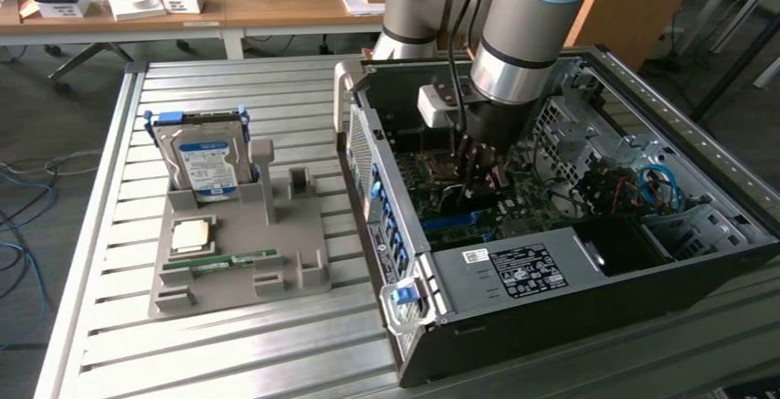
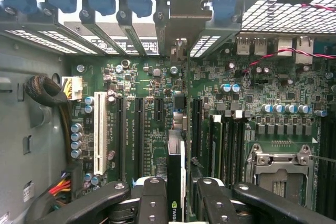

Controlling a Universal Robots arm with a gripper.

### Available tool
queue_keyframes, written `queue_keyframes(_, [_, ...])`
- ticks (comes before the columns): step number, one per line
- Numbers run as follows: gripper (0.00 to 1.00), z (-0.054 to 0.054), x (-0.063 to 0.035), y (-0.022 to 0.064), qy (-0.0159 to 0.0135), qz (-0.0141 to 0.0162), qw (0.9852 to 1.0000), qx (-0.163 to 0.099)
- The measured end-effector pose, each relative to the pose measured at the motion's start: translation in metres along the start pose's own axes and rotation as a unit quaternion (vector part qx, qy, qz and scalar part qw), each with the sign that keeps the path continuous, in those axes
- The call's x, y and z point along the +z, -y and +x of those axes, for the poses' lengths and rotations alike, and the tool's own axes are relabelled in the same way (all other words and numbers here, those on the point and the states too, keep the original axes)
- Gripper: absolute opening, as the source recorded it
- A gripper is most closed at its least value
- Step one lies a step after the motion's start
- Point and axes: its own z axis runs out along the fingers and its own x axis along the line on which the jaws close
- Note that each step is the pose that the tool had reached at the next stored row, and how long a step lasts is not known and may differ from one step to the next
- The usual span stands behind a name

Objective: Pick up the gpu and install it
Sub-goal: 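Insert the gpu into the slot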

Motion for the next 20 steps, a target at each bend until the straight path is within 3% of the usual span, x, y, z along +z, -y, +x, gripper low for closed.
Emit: queue_keyframes(20, [0.27, 0.0000, 0.0038, 0.0000, 0.0000, 0.0000, 1.0000, 0.000])
